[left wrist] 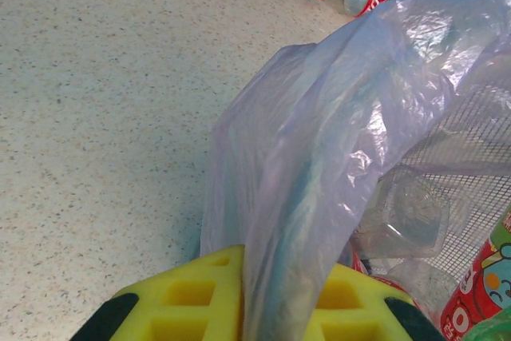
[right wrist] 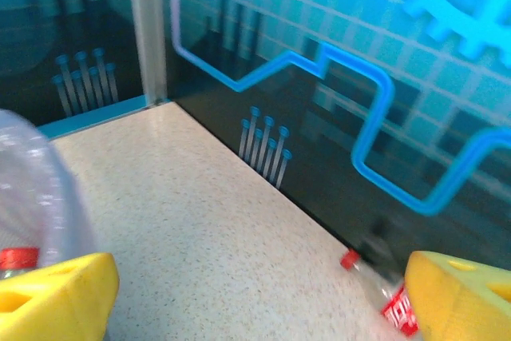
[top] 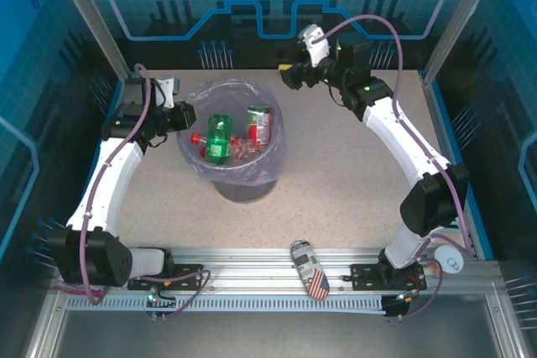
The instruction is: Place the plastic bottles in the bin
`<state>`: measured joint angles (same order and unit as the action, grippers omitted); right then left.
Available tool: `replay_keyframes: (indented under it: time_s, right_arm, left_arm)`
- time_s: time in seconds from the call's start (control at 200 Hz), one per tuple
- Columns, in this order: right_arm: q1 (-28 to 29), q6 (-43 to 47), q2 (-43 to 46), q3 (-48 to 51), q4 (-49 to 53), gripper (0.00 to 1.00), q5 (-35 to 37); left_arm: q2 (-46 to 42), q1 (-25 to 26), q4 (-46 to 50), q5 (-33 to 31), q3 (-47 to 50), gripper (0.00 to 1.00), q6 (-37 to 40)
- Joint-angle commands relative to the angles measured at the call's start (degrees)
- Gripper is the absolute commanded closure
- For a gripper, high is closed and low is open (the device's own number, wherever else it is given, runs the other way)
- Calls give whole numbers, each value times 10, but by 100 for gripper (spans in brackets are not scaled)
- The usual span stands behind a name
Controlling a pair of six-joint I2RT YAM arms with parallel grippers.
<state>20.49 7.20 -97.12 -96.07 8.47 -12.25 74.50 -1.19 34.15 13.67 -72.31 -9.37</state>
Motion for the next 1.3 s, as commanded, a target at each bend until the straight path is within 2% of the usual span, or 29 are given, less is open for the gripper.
replay_keyframes:
  time_s: [0.0, 0.23, 0.495, 0.58, 0.745, 0.865, 0.986, 1.131, 1.296]
  right_arm:
    - [-21, -122, -23, -12, -5, 8, 60]
    - [-57, -236, -111, -18, -52, 12, 125]
    - [-72, -285, -270, -106, -87, 12, 146]
    - [-84, -330, -320, -126, -132, 12, 123]
    - [-116, -495, -422, -148, -314, 15, 26]
    - [-115, -522, -470, -175, -397, 13, 22]
    - [-120, -591, -536, -224, -476, 14, 24]
    - [-120, -660, -633, -337, -499, 15, 27]
    - [-112, -654, -685, -412, -466, 14, 41]
  left_arm:
    - [-11, -20, -5, -24, 12, 100, -3]
    - [1, -26, -5, -20, 12, 100, 0]
    - [13, -27, -5, -20, 13, 100, 6]
    - [17, -28, -4, -18, 13, 100, 6]
    - [23, -28, -2, -18, 12, 100, 8]
    - [28, -28, -2, -19, 12, 100, 10]
    - [34, -28, 0, -20, 12, 100, 13]
    - [37, -28, 2, -22, 11, 100, 16]
    - [42, -28, 5, -27, 12, 100, 21]
